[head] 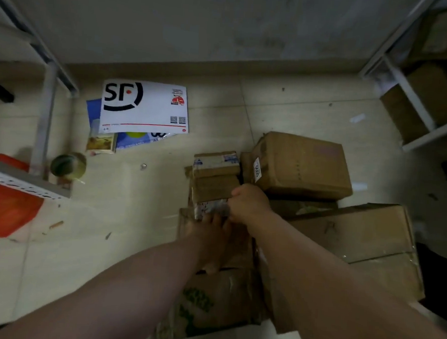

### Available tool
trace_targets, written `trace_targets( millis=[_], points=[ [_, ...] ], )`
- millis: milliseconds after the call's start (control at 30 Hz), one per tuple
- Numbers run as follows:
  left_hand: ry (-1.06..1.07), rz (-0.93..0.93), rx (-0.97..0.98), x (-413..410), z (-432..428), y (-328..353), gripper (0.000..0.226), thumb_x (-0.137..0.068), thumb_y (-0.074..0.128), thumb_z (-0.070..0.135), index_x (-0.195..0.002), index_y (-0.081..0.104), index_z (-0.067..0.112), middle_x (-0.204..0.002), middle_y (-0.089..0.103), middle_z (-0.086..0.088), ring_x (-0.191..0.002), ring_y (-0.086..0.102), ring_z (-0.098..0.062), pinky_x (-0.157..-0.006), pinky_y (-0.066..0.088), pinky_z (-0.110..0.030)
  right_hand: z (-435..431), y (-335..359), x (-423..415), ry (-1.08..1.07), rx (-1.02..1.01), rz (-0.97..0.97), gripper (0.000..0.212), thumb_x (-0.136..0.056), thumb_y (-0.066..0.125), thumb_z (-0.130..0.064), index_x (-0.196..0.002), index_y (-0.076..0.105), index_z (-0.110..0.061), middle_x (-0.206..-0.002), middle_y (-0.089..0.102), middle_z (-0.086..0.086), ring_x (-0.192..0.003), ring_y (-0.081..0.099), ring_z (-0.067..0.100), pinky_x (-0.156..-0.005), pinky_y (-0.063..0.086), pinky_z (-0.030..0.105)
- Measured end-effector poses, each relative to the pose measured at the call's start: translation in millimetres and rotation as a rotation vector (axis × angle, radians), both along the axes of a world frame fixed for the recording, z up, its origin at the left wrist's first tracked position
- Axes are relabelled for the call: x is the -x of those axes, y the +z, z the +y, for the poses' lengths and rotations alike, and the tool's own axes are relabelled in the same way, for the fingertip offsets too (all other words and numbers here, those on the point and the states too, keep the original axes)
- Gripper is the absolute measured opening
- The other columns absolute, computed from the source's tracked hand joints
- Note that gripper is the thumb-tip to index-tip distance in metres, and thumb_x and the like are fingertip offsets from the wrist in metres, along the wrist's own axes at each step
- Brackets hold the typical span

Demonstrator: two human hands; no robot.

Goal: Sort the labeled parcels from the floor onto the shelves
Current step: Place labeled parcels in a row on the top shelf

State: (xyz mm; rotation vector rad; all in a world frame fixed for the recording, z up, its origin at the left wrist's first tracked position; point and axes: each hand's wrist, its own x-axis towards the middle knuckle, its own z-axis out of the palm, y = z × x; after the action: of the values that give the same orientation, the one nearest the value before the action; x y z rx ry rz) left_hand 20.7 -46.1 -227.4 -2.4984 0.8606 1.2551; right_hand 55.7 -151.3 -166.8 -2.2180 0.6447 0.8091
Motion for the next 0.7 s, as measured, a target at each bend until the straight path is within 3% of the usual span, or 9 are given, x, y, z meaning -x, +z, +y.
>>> trace_targets(
  millis=[67, 133, 200, 300, 400, 500, 600, 700],
  points=[
    [0.027, -0.011, -0.005, -2.8, 4.5, 18.5, 0.127, -0.070, 0.078, 0.039, -0.154, -0.016, 0.024, -0.161, -0.005, -0.015, -0.145, 0.002, -0.048, -0.106, 0.031, -0.064, -1.1, 13.3, 3.4, -0.087, -0.018, -0.030, 0.019, -0.095, 0.054, -0.006, -0.109, 0.066, -0.003, -0.107, 0.066, 0.017, -0.101, 0.066, 0.033, -0.089, 0.057, 0.044],
    [0.072, -0.026, -0.004, -10.5, 12.4, 47.0, 0.133, -0.064, 0.080, 0.042, -0.153, -0.017, 0.025, -0.159, 0.005, -0.013, -0.144, 0.012, -0.044, -0.105, 0.033, -0.062, -1.8, 37.1, 8.0, -0.142, -0.007, -0.040, 0.027, -0.097, 0.051, -0.007, -0.121, 0.063, -0.002, -0.117, 0.065, 0.019, -0.108, 0.065, 0.035, -0.094, 0.055, 0.045],
    [0.150, -0.054, 0.013, -21.3, 24.3, 86.6, 0.136, -0.060, 0.084, 0.044, -0.153, -0.013, 0.026, -0.156, 0.014, -0.011, -0.142, 0.019, -0.040, -0.105, 0.034, -0.060, -2.0, 68.4, 13.1, -0.170, 0.010, -0.058, 0.020, -0.098, 0.049, -0.006, -0.113, 0.062, -0.006, -0.110, 0.065, 0.014, -0.090, 0.065, 0.026, -0.079, 0.058, 0.039],
    [0.210, -0.076, 0.077, -41.5, 46.3, 167.5, 0.138, -0.059, 0.086, 0.048, -0.154, -0.010, 0.021, -0.157, 0.016, -0.012, -0.141, 0.021, -0.040, -0.103, 0.037, -0.059, 1.4, 135.6, 13.2, -0.252, 0.014, -0.148, 0.021, -0.096, 0.054, -0.013, -0.115, 0.062, -0.014, -0.097, 0.060, 0.002, -0.071, 0.050, 0.011, -0.058, 0.045, 0.025],
    [0.230, -0.114, 0.182, -60.4, 64.3, 267.0, 0.141, -0.058, 0.087, 0.051, -0.154, -0.011, 0.018, -0.156, 0.017, -0.013, -0.141, 0.022, -0.040, -0.105, 0.036, -0.057, 7.3, 229.2, 4.3, -0.270, -0.068, -0.157, 0.038, -0.093, 0.062, -0.034, -0.124, 0.060, -0.012, -0.099, 0.062, 0.002, -0.086, 0.060, 0.019, -0.077, 0.054, 0.032],
    [0.239, -0.167, 0.286, -74.7, 71.5, 371.5, 0.136, -0.057, 0.087, 0.053, -0.154, -0.002, 0.018, -0.155, 0.019, -0.012, -0.142, 0.022, -0.035, -0.110, 0.033, -0.048, 8.8, 336.0, -6.3, -0.327, -0.300, -0.063, 0.067, -0.081, 0.077, -0.049, -0.132, 0.058, -0.010, -0.116, 0.068, 0.009, -0.105, 0.066, 0.029, -0.094, 0.055, 0.044],
    [0.211, -0.243, 0.434, -83.9, 71.4, 486.2, 0.126, -0.056, 0.086, 0.047, -0.151, 0.008, 0.020, -0.147, 0.028, -0.007, -0.133, 0.031, -0.029, -0.106, 0.039, -0.043, -5.3, 451.4, -6.1, -0.275, -0.362, -0.029, 0.061, -0.070, 0.083, -0.051, -0.119, 0.068, -0.017, -0.106, 0.076, 0.006, -0.099, 0.071, 0.029, -0.089, 0.057, 0.047],
    [0.157, -0.293, 0.565, -90.6, 65.4, 594.8, 0.126, -0.055, 0.088, 0.043, -0.150, 0.006, 0.027, -0.146, 0.027, -0.004, -0.132, 0.032, -0.027, -0.105, 0.039, -0.050, -29.1, 560.6, -0.7, -0.218, -0.303, -0.049, 0.053, -0.065, 0.087, -0.048, -0.109, 0.070, -0.022, -0.101, 0.075, 0.002, -0.097, 0.068, 0.024, -0.084, 0.056, 0.043]
  ],
)
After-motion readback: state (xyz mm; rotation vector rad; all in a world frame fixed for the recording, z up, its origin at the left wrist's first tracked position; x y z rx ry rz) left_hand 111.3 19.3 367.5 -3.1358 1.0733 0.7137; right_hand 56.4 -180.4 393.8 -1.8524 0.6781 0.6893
